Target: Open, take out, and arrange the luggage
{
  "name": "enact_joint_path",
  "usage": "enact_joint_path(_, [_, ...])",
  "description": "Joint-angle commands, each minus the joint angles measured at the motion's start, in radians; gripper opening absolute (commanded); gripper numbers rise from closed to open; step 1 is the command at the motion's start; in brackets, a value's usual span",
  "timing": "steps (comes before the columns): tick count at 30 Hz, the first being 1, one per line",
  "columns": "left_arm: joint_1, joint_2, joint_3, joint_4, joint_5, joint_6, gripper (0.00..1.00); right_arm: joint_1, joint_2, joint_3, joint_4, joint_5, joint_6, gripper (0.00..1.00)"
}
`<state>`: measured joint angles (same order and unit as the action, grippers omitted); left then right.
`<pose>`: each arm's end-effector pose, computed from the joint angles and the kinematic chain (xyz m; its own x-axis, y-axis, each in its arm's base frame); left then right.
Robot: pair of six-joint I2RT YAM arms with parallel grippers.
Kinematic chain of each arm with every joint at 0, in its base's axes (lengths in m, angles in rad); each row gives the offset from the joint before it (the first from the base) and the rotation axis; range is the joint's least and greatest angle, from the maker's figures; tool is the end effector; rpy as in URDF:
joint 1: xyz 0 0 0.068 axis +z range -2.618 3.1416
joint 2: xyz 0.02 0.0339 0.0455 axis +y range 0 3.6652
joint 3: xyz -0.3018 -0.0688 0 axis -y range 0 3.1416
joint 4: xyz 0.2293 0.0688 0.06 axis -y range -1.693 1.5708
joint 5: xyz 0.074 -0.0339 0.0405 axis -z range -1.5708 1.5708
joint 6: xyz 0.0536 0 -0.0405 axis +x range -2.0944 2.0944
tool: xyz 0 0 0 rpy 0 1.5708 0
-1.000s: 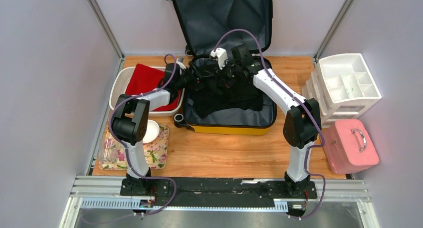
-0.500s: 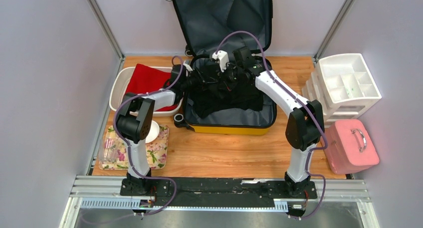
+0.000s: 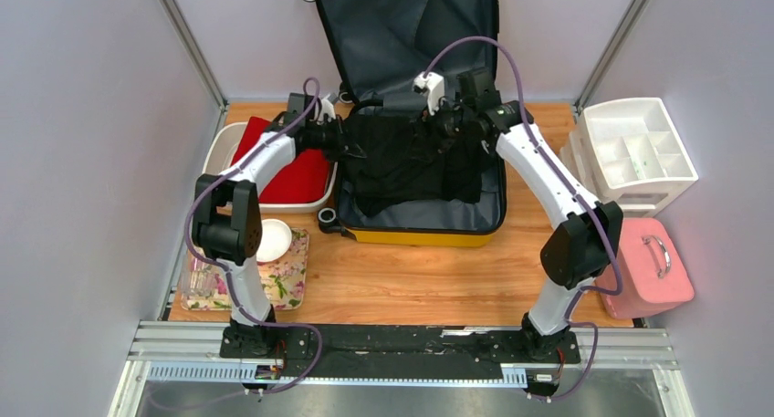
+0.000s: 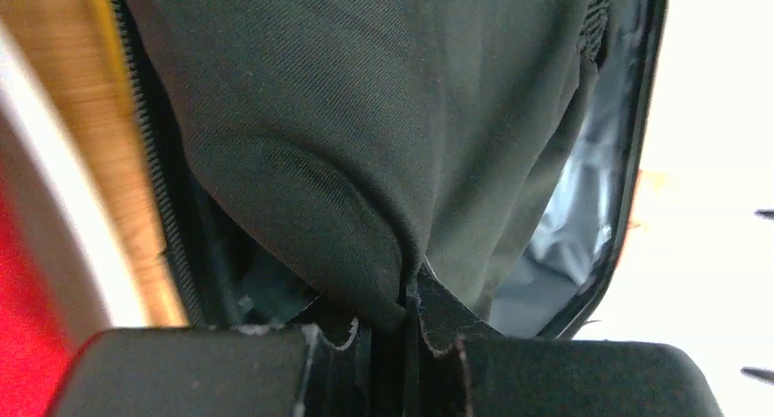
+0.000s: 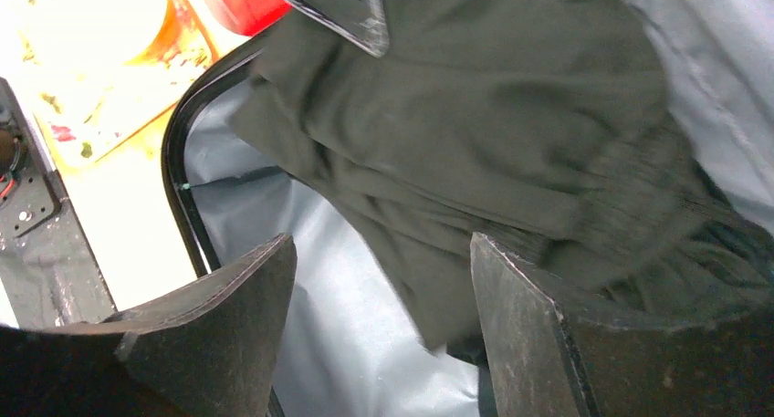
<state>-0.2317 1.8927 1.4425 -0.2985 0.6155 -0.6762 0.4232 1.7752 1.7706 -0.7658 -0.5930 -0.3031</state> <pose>0.4156 -0.1299 0.2739 -0.8917 -0.3146 -0.3254 0.0527 0.6419 -0.7650 0.3486 0.1899 0.3855 -0.3952 -0.4495 -0.8011 -0.8636 0.4791 0.1573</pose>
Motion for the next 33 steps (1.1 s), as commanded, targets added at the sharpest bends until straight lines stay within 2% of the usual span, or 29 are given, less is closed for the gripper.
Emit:
enact_joint_path(1, [0.048,-0.115,0.136,-0.428,0.021,0.416,0.00,-0.040,-0.036,0.029,0.006,0.012,0.033,0.74])
enact_joint_path(2, [0.057,-0.127,0.137,-0.492,0.013,0.503,0.00,-0.050,-0.034,0.027,0.006,0.013,0.033,0.74])
enact_joint_path(5, [0.120,-0.168,0.140,-0.566,0.016,0.604,0.00,-0.058,-0.031,0.013,0.005,0.016,0.030,0.75])
enact_joint_path(9, [0.282,-0.138,0.226,-0.657,0.053,0.675,0.00,-0.058,-0.017,-0.006,0.003,0.041,0.021,0.75])
enact_joint_path(14, [0.420,-0.083,0.340,-0.708,0.140,0.786,0.00,-0.063,0.045,-0.016,0.002,0.122,0.024,0.74])
enact_joint_path(16, [0.466,-0.058,0.364,-0.708,0.122,0.788,0.00,-0.067,0.087,-0.013,0.002,0.142,0.033,0.74])
enact_joint_path(21, [0.528,0.002,0.397,-0.711,0.133,0.908,0.00,-0.096,0.151,0.021,-0.003,0.130,0.070,0.73])
enact_joint_path(27, [0.617,0.113,0.476,-0.766,0.158,1.017,0.00,-0.101,0.155,0.038,-0.020,0.128,0.064,0.72])
enact_joint_path(33, [0.647,0.187,0.496,-0.755,0.092,1.141,0.00,-0.100,0.148,0.030,-0.038,0.130,0.058,0.72])
